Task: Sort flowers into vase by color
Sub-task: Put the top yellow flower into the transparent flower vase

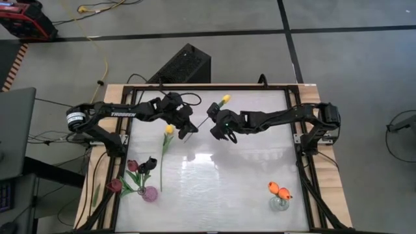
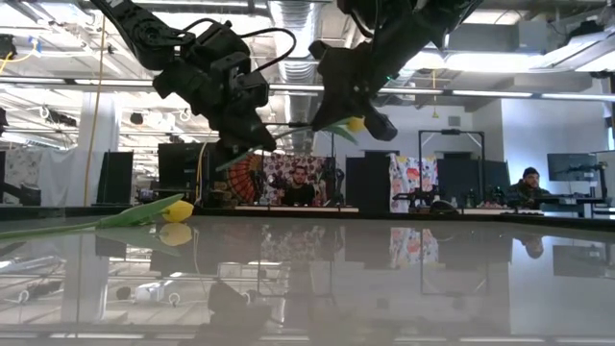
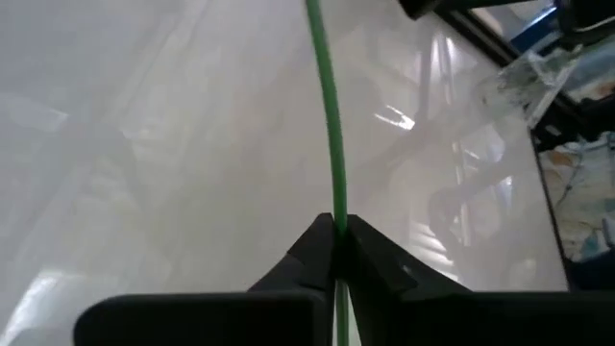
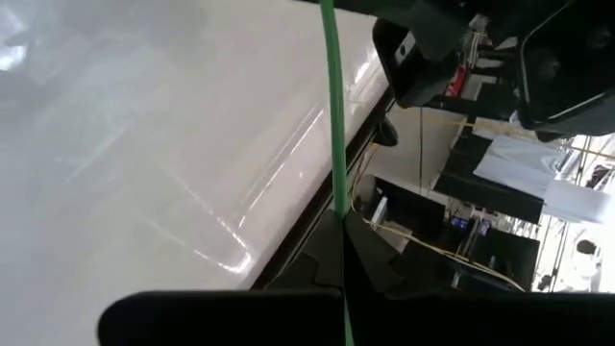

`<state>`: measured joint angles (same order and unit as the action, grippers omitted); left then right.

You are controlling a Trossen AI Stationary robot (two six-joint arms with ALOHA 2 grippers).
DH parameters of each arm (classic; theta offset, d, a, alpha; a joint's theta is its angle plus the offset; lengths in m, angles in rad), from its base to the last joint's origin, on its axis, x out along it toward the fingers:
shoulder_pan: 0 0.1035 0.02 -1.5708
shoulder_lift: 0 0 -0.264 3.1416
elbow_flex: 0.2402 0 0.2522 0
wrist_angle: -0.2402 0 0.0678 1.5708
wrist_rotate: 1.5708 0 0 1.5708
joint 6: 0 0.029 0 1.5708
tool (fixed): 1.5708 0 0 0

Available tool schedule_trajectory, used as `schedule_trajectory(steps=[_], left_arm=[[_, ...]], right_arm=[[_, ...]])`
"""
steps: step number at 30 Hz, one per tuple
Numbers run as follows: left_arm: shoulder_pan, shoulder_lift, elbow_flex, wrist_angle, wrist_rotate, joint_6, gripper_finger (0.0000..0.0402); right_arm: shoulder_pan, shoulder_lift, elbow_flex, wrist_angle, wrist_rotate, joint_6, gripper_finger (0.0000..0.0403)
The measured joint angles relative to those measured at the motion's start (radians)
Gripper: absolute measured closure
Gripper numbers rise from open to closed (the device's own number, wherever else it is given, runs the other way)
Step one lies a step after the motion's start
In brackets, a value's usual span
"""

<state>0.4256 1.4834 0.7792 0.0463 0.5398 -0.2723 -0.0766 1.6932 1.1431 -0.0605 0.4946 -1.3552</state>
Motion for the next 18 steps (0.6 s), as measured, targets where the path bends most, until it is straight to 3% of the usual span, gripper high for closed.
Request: schedule_trajectory(steps=[5,11,14,18], left_arm=[[-0.012,0.0,0.0,-0.004,-0.029,0.007,0.0399],[-0.013,0.0,0.0,-0.003,-0.042,0.018,0.0401],[-0.013,0.0,0.0,-0.001,-0.081,0.029,0.0401],[-0.013,0.0,0.0,0.043,-0.134,0.064,0.0401]], right_arm=[[0.012,0.0,0.0,0.026,0.004,0.004,0.0351],[0.065,-0.012,0.0,0.045,0.046,0.055,0.0274],[0.103,-0.058,0.0,-0.038,0.054,0.206,0.0229],[0.106,-0.168,0.0,-0.275,-0.085,0.557,0.0196]])
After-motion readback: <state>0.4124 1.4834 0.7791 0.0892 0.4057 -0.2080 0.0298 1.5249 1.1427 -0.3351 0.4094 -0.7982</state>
